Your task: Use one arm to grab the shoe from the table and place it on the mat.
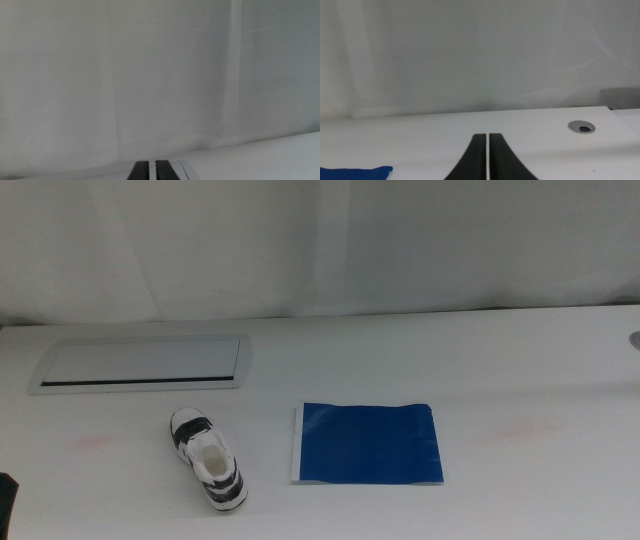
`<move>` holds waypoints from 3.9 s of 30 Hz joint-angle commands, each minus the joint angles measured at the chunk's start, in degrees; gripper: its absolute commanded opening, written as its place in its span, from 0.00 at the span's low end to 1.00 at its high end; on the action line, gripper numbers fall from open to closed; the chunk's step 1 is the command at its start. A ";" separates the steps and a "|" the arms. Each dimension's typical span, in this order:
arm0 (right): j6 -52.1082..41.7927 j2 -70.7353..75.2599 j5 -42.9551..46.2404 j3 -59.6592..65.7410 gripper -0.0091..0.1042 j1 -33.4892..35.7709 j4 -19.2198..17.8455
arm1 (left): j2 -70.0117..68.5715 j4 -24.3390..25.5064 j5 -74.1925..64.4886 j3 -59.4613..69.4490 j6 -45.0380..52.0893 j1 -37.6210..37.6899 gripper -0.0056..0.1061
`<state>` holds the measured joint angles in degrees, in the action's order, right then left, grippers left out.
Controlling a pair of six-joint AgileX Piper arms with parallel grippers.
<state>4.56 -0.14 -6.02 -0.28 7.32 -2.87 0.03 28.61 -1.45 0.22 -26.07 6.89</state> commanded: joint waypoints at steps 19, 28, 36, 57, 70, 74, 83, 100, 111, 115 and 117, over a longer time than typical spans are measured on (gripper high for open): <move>-0.07 2.00 0.37 2.35 0.06 0.04 -0.42 | -1.77 -0.56 3.88 1.83 -6.93 0.46 0.88; -0.07 2.00 0.37 2.35 0.06 0.04 -0.42 | -1.16 -0.56 3.70 0.28 -12.85 0.46 0.88; -0.07 2.00 0.37 2.35 0.06 0.04 -0.42 | 9.27 -1.08 -4.26 -8.91 -14.53 0.46 0.88; -0.07 2.00 0.37 2.35 0.06 0.04 -0.42 | 52.67 -12.64 -16.85 -38.33 -12.33 9.46 0.85; -0.07 2.00 0.37 2.35 0.06 0.04 -0.42 | 79.87 -12.68 -46.14 -61.73 -25.47 17.27 0.85; -0.07 2.00 0.37 2.35 0.06 0.04 -0.42 | 84.23 -12.68 -47.16 -61.73 -34.01 18.10 0.85; -0.07 2.00 0.37 2.35 0.06 0.04 -0.42 | 93.10 -12.60 -45.02 -61.73 -43.00 20.38 0.85; -0.07 2.00 0.37 2.35 0.06 0.04 -0.42 | 104.24 -9.41 -40.62 -61.73 -47.10 20.48 0.85; -0.07 2.00 0.37 2.35 0.06 0.04 -0.42 | 106.70 -8.49 -38.68 -61.73 -47.10 20.48 0.85; -0.07 2.00 0.37 2.35 0.06 0.04 -0.42 | 106.70 -8.09 -38.68 -61.73 -47.97 20.48 0.85; -0.07 2.00 0.37 2.35 0.06 0.04 -0.42 | 106.70 -8.09 -38.68 -61.73 -48.10 20.48 0.85</move>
<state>4.78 -0.14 -6.02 -0.28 7.32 -2.87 106.74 20.06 -40.24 -61.12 -73.17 27.07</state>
